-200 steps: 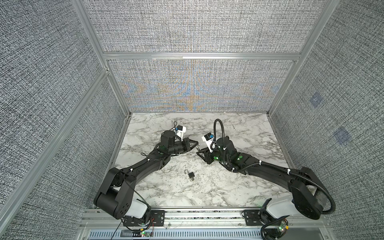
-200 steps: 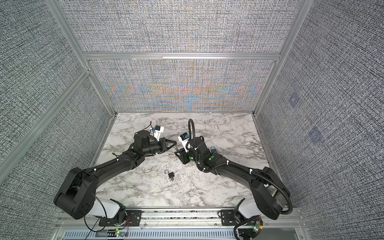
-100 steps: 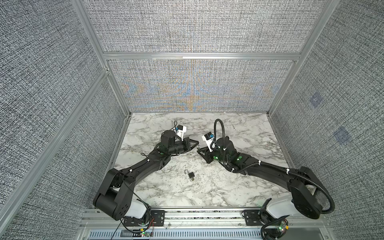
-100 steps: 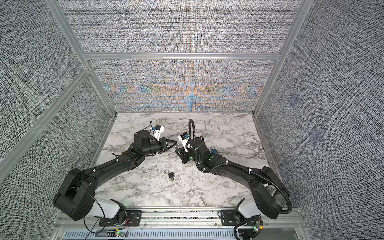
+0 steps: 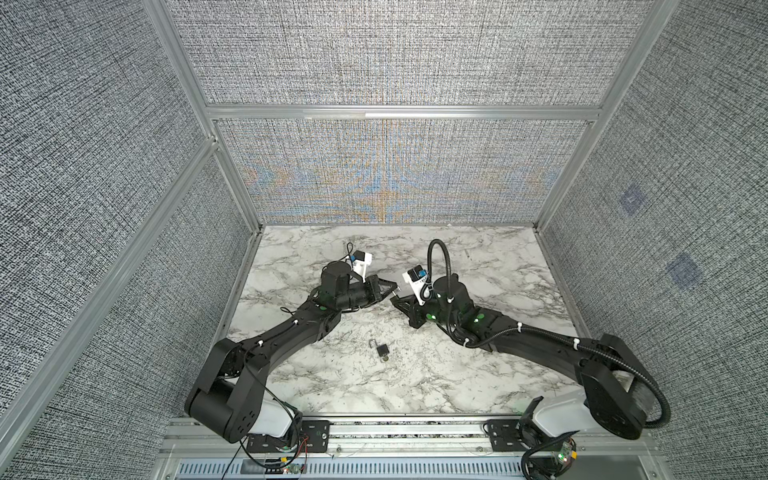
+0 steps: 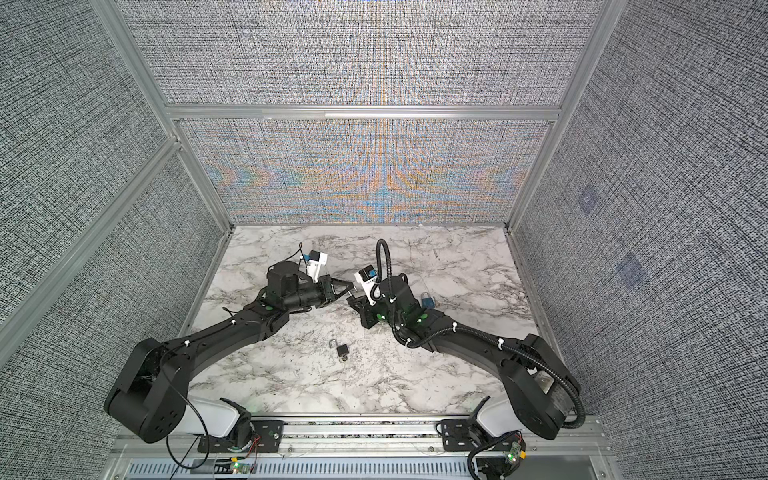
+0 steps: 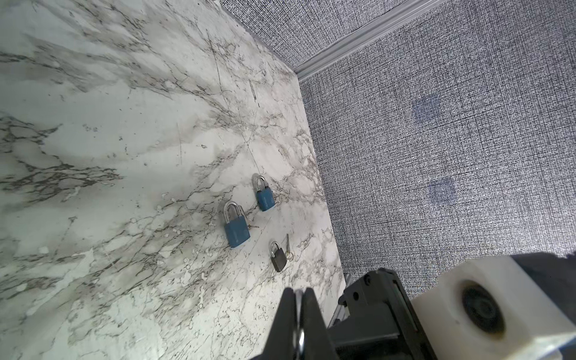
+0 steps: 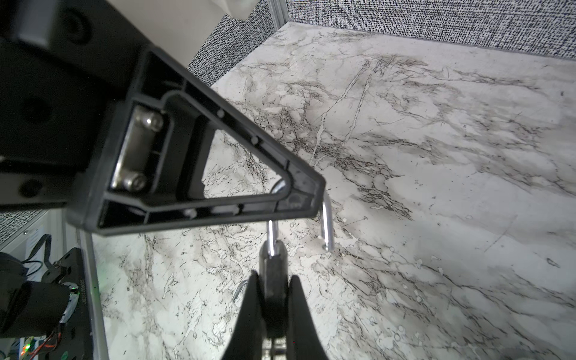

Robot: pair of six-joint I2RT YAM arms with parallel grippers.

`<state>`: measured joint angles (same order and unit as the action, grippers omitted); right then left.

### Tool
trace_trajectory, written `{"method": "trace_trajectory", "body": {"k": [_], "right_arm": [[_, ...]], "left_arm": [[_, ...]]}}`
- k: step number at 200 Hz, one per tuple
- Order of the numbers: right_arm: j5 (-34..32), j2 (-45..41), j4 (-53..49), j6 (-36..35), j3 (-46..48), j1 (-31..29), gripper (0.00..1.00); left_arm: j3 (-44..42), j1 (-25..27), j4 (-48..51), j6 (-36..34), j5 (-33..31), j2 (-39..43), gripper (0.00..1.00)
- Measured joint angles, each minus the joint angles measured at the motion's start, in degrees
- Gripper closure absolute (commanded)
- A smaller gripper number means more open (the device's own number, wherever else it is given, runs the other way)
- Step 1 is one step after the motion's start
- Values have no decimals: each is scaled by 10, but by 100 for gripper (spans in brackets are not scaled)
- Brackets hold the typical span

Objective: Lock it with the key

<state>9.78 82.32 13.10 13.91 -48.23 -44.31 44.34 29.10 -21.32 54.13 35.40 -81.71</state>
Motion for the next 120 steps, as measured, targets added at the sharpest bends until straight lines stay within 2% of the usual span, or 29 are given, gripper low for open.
{"method": "trace_trajectory", "body": {"k": [7, 15, 24, 35, 77, 120], "right_arm": [[1, -4, 2, 0, 3, 0, 100], [2, -8, 4, 1, 6, 0, 100], [7, -13, 4, 1, 8, 1, 100], [9, -20, -6, 5, 9, 8, 100], [64, -37, -68, 20, -4, 57, 100], [221, -56, -91, 45, 24, 138, 100]], "left_arm": [[0, 0, 0, 0, 2, 2, 100], [0, 0, 0, 0, 3, 3, 85], [2, 0, 3, -2, 6, 5, 74], [6, -1, 8, -10, 2, 8, 69], [14, -19, 39, -52, -12, 31, 65], [9, -28, 59, -134, -22, 55, 66]]}}
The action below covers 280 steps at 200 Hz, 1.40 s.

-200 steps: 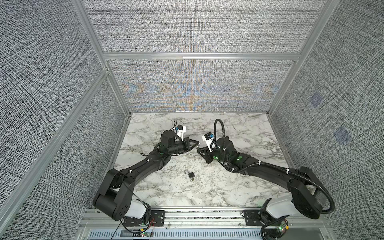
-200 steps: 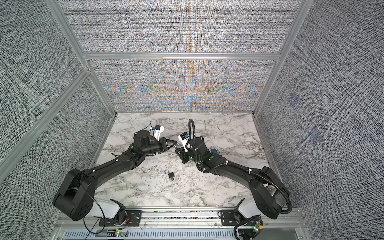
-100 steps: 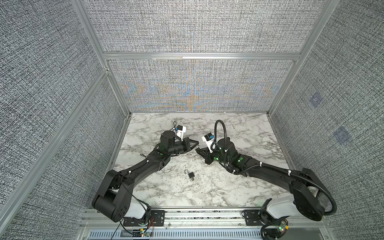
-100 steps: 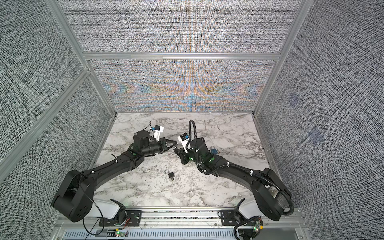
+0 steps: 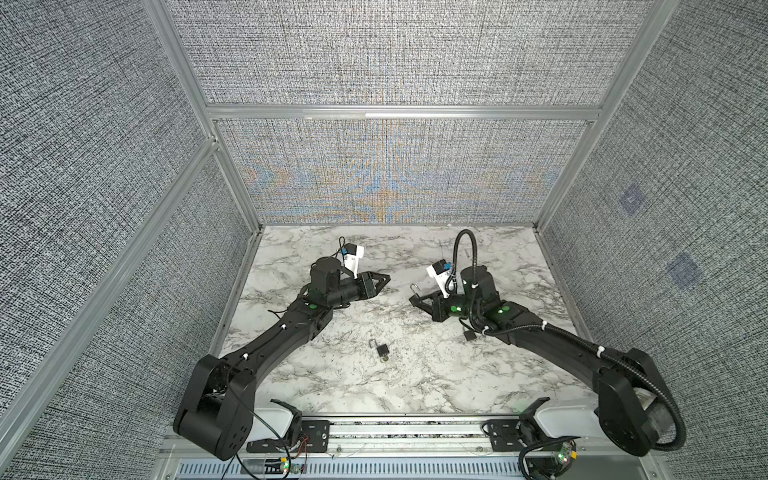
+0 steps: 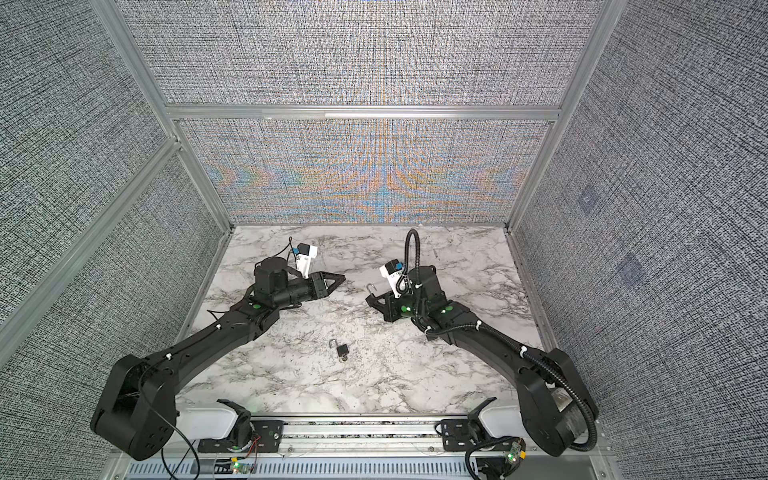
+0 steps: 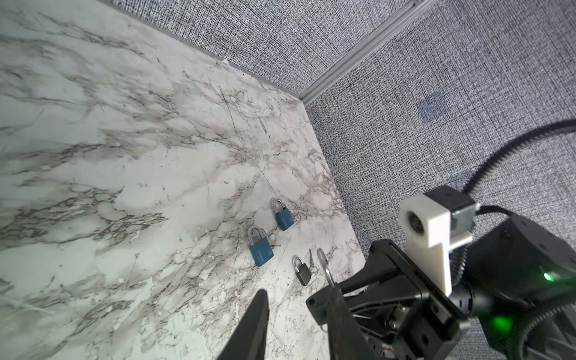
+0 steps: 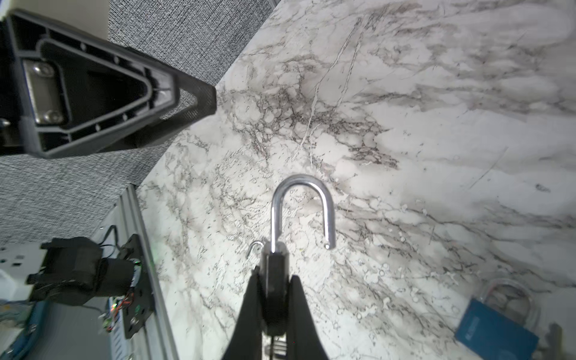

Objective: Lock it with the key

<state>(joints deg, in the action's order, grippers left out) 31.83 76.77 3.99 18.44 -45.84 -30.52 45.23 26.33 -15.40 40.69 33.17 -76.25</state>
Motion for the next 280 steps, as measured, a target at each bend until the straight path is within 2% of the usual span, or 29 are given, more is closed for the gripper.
{"method": "trace_trajectory", "body": {"k": [39, 76, 121, 174, 280], "right_arm": [[136, -14, -13, 16, 19, 32, 100], [208, -24, -37, 17, 25, 35, 100], [252, -43, -60, 13, 31, 39, 100], [284, -37, -83, 2, 20, 47, 100], [307, -5, -81, 12, 2, 48, 100]], "left_arm": [[-19, -2, -28, -47, 39, 7, 65], [-18, -2, -89, -56, 114, -10, 65], [17, -1, -116, -64, 209, -51, 65], [47, 2, -103, -82, 285, -85, 66], [59, 36, -62, -111, 334, -130, 65]]}}
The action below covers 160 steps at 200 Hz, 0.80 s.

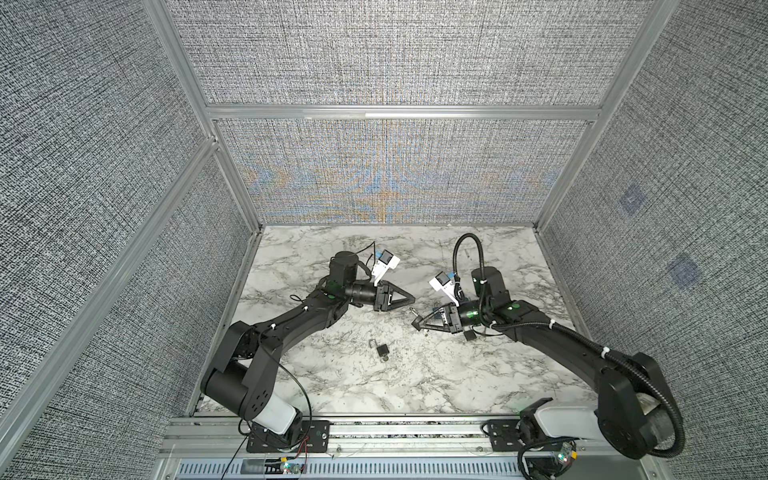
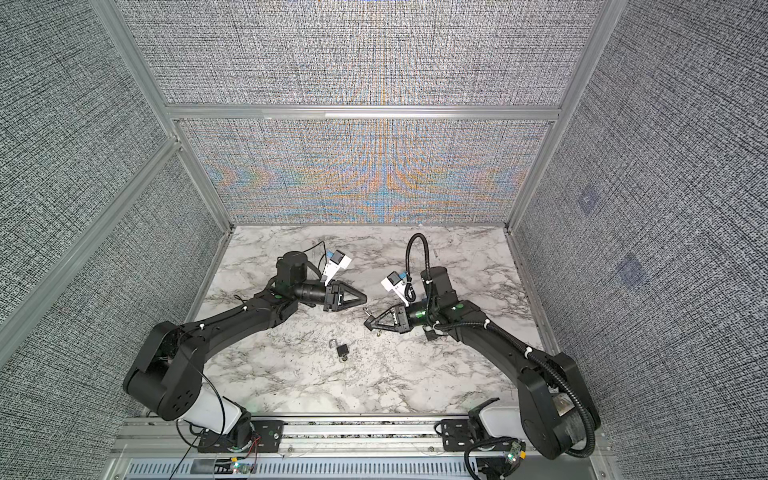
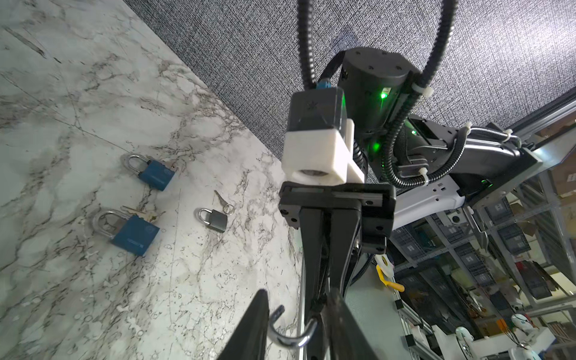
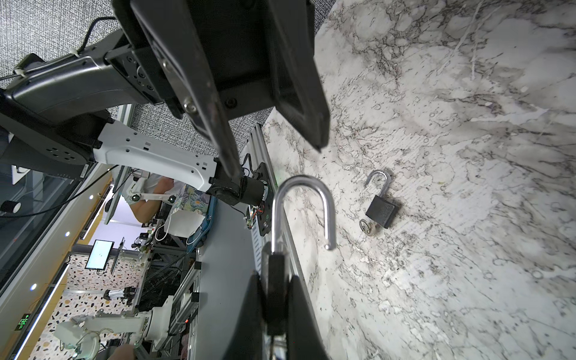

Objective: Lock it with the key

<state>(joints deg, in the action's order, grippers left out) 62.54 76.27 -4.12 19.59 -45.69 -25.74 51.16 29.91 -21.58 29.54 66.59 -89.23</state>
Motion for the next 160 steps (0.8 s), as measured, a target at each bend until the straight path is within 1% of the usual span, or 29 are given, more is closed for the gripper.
{"method": "trace_trajectory", "body": {"k": [100, 160], "right_arm": [[-8, -6, 9, 15, -3, 17, 100], [-9, -7, 9, 21, -3, 17, 100]], "left_arm": [[-25, 6, 0, 0, -2, 8, 67], [-28, 6, 0, 0, -7, 17, 72]]}}
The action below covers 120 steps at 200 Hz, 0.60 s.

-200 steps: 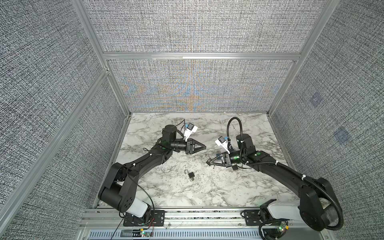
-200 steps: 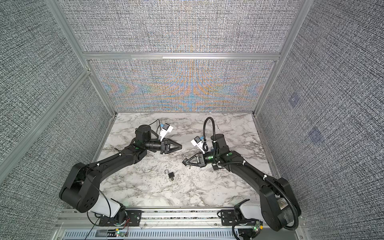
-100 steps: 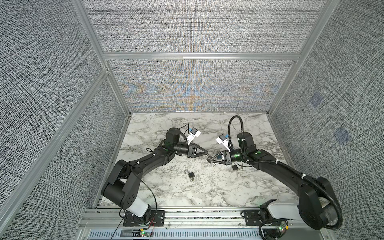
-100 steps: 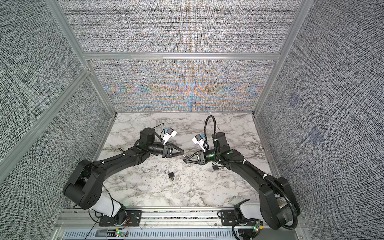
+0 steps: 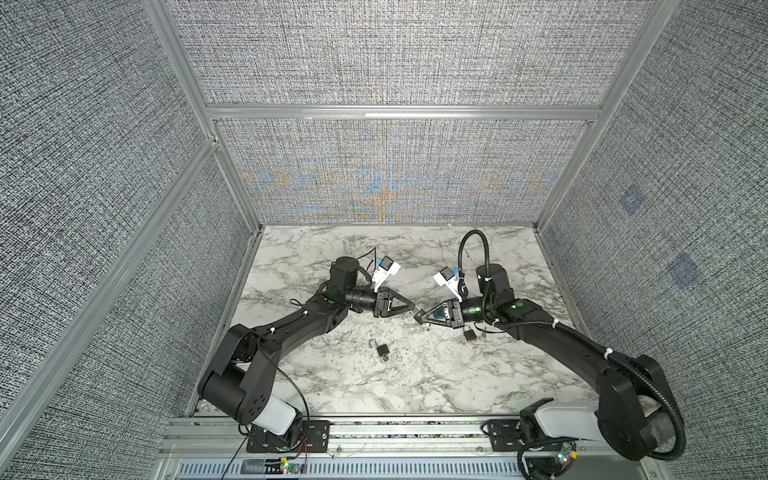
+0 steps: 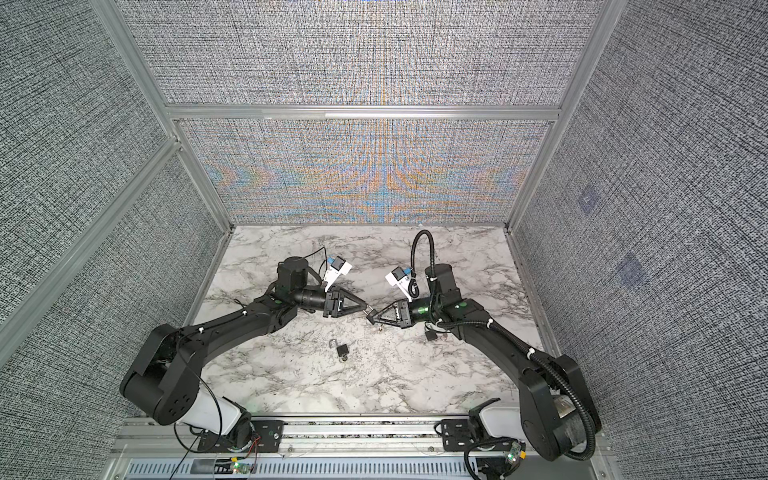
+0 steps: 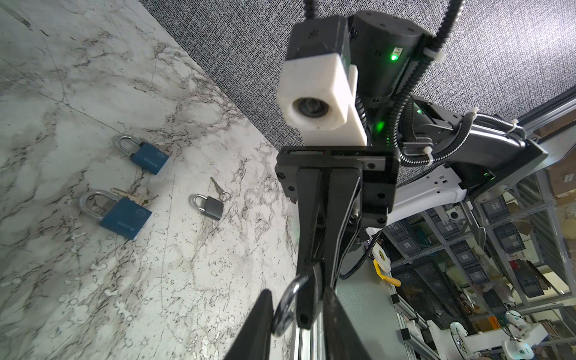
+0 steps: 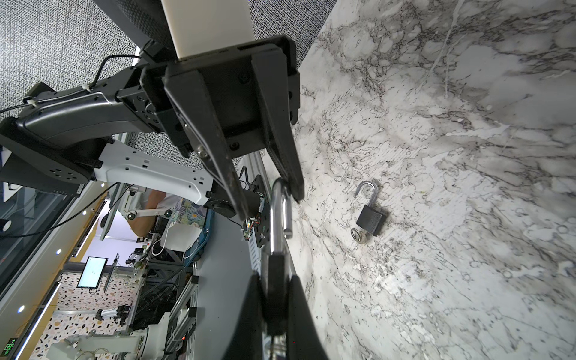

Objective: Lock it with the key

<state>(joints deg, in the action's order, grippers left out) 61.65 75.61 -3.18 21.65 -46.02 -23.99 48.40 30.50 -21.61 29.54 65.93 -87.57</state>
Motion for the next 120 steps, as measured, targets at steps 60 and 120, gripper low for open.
{"method": "trace_trajectory", "body": {"k": [60, 120], "right_arm": [[-4, -2, 3, 0, 0, 0, 100], [-3, -3, 7, 1, 1, 0, 100]], "left_arm": [[-2, 0, 0, -1, -2, 0, 85], [0, -1, 1, 4, 1, -4, 98]]}}
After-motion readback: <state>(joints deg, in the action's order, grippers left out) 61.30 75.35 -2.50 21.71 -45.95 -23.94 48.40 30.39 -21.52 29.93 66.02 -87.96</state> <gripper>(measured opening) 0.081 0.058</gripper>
